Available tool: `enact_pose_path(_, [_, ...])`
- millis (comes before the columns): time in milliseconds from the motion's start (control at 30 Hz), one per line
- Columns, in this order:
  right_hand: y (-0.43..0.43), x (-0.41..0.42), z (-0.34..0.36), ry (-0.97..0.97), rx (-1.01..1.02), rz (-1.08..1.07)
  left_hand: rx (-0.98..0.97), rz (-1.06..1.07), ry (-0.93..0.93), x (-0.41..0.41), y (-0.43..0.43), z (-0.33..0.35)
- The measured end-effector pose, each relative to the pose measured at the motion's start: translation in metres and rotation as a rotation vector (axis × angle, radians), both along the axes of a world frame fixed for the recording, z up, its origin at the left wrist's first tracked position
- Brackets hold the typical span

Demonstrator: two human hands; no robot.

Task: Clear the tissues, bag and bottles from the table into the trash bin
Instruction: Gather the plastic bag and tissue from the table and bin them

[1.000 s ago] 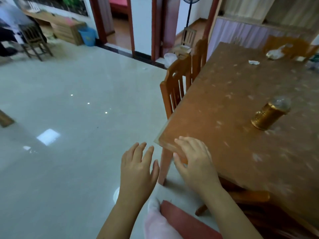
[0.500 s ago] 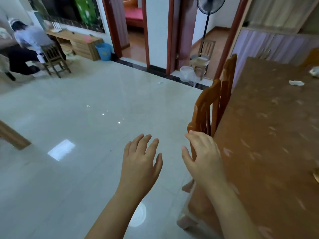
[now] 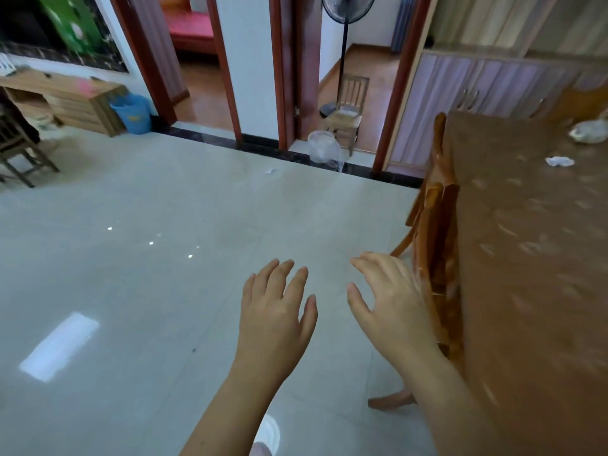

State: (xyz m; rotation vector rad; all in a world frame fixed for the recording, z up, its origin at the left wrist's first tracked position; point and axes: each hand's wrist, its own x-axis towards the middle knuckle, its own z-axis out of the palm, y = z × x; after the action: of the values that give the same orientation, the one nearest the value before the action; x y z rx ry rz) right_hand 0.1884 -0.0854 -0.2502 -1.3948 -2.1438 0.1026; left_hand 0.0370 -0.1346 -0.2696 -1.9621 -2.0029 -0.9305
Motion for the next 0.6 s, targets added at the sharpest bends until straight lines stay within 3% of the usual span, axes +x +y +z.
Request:
enact_pose_path(267, [0.086,-0.068,0.012,0.015,0.019,-0.12,-0.019,-0.157,-0.034,-0.076,0.115,0.012])
enact_pose_path(600, [0.235,-0.043,0.001,0.029,0.112,-0.352,0.001,-0.435,-0.036,-0.048,0.297,0.016])
